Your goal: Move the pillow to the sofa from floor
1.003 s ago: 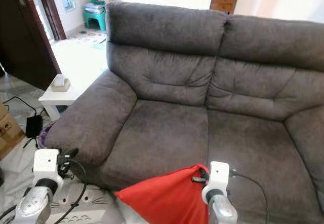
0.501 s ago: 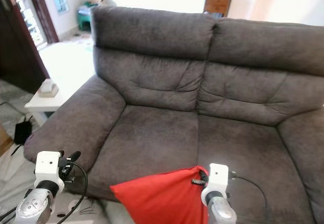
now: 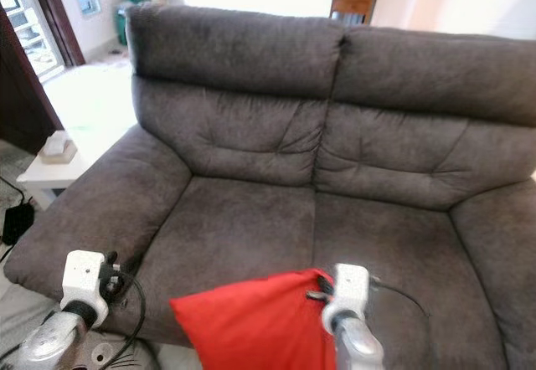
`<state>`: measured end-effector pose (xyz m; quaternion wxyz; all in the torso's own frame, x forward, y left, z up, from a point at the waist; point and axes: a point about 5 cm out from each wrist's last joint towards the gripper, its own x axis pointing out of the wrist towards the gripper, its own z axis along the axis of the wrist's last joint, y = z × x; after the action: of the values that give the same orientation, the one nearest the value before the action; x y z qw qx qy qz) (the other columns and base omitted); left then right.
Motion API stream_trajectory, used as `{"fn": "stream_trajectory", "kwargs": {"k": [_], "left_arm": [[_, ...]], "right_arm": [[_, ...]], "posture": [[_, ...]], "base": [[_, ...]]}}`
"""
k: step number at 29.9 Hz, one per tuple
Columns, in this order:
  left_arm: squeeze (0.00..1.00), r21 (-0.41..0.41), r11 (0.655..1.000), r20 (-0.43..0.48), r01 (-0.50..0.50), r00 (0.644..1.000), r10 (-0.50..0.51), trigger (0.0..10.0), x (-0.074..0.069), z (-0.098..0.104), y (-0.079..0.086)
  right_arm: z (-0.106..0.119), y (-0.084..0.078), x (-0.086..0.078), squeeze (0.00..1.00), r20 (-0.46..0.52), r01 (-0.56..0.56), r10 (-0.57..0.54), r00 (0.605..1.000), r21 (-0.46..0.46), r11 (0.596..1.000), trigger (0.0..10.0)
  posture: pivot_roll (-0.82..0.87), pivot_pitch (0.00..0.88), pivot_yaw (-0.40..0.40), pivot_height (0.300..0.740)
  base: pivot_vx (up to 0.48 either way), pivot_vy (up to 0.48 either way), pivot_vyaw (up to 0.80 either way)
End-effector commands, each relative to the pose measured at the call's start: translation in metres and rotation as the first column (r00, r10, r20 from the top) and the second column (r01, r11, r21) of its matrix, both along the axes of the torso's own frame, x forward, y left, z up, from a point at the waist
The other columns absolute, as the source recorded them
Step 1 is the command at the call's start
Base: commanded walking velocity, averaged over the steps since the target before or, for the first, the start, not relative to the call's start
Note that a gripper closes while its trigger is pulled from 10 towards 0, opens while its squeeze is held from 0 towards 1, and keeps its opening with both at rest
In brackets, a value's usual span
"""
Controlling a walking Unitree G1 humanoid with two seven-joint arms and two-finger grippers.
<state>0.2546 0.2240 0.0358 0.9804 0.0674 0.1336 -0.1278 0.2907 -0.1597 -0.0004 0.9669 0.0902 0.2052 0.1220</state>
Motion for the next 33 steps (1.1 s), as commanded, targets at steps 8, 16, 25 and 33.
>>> {"fn": "stream_trajectory", "kwargs": {"k": [8,16,25,33], "left_arm": [[0.00,0.078,0.924,-0.194,0.375,0.914,-0.355,10.0,-0.011,-0.011,-0.014],[0.00,0.206,0.790,-0.263,0.577,0.811,-0.523,10.0,-0.002,-0.010,-0.023],[0.00,0.270,0.702,-0.309,0.659,0.750,-0.585,10.0,0.008,-0.008,-0.029],[0.00,0.278,0.725,-0.270,0.631,0.775,-0.571,10.0,0.019,-0.001,-0.025]], "right_arm": [[0.054,0.015,0.032,0.00,0.242,-0.298,0.290,0.926,-0.004,0.955,10.0],[0.067,0.040,0.019,0.00,0.273,-0.630,0.613,0.741,-0.034,0.776,10.0],[0.074,0.040,0.010,0.00,0.297,-0.688,0.661,0.689,-0.018,0.726,10.0],[0.078,0.037,0.001,0.00,0.287,-0.722,0.696,0.658,-0.020,0.691,10.0]], "posture": [[0.14,0.000,-0.010,0.740],[0.12,0.000,-0.018,0.740],[0.09,0.000,-0.019,0.740],[0.07,0.000,-0.030,0.740]], "base": [[0.000,0.000,0.00],[0.000,0.000,0.00],[0.000,0.000,0.00],[0.000,0.000,0.00]]}}
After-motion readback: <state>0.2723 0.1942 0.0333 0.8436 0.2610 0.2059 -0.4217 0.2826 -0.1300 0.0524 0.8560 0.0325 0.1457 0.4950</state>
